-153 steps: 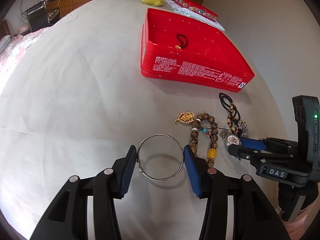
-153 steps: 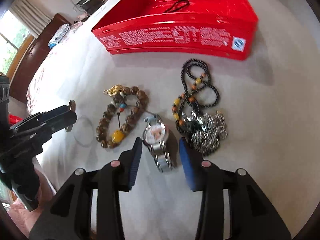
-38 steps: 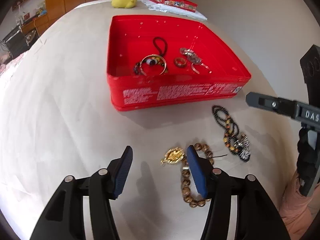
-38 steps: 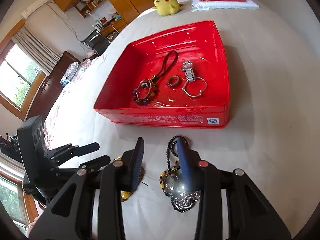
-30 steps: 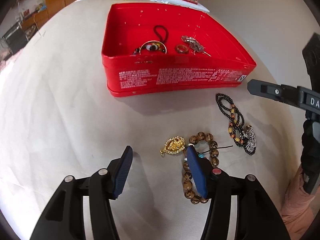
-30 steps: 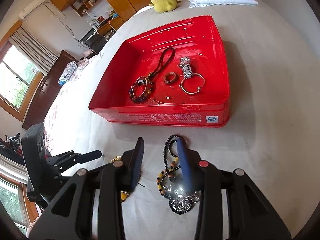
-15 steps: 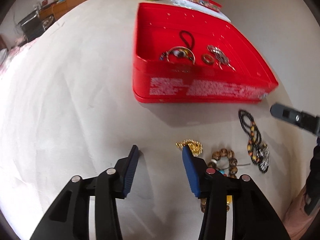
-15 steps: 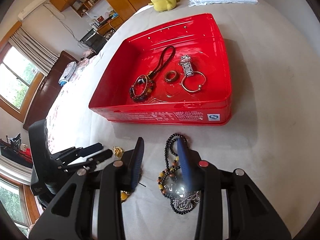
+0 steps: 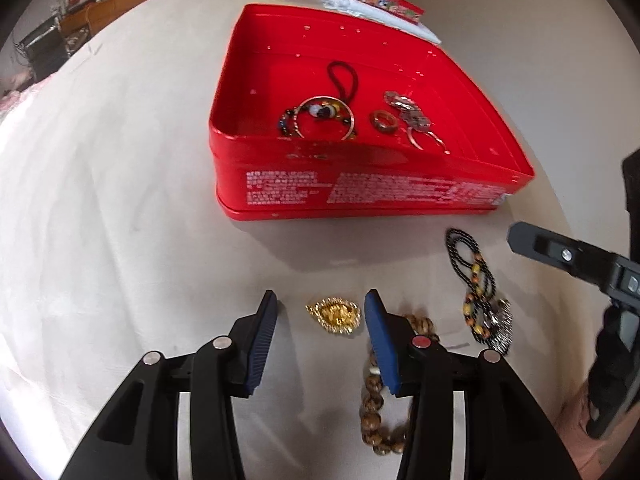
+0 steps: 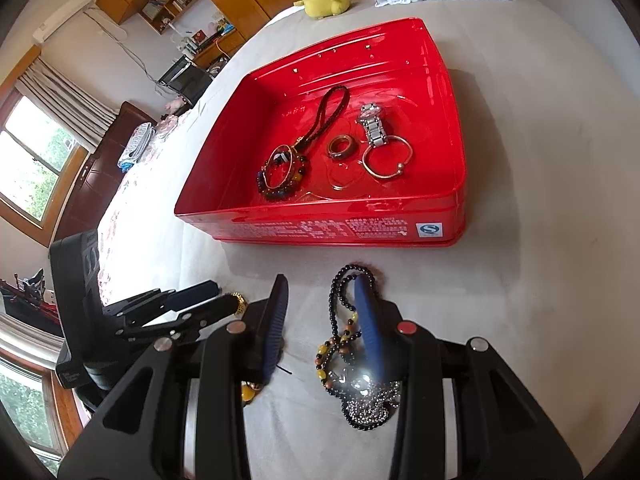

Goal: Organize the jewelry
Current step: 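Lower the left tool onto the gold pendant and close it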

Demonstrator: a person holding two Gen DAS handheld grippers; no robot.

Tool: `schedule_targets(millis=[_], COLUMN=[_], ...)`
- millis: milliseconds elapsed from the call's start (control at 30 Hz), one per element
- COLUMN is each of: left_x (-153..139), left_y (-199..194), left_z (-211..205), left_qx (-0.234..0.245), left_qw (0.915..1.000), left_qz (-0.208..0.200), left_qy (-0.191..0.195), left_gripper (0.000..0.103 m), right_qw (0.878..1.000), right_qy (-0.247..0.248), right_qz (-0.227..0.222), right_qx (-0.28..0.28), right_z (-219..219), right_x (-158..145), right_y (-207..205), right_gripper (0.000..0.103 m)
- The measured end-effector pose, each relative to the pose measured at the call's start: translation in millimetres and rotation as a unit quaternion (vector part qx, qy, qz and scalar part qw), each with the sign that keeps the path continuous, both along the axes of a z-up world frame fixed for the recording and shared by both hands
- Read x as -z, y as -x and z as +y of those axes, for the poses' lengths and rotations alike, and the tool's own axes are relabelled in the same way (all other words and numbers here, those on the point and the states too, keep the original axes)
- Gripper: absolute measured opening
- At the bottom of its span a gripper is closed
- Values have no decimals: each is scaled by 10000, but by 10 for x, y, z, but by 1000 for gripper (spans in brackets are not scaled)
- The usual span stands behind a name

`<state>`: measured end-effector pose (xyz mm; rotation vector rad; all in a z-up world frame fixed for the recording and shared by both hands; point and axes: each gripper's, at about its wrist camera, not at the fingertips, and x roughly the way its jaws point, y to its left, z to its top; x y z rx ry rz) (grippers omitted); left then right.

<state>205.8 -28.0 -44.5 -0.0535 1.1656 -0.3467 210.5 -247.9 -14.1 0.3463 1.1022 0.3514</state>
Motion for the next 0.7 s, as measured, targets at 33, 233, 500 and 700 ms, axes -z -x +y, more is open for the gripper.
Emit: schedule_targets(millis=[33, 233, 500, 700], left_x=[8, 12, -96, 69], left_y=[-8, 95, 159, 41], left_z=[-26, -57, 119, -110], left_qx=[-38, 36, -118, -19], left_qw=[9999, 9994, 9997, 9997], left_qz=[-25, 24, -47, 150], left_qy=[-96, -337, -210, -206], left_gripper=[46, 47, 46, 46], right_qw=[10000, 10000, 9999, 9999], right_qy=[-3, -25, -47, -66], right_qz=[0, -22, 54, 35], right_qx=[-1, 72, 106, 134], right_z=[0, -37, -66, -68], right_x=[-1, -9, 21, 1], right_y=[-1, 1, -26, -29], right_gripper=[35, 35, 35, 35])
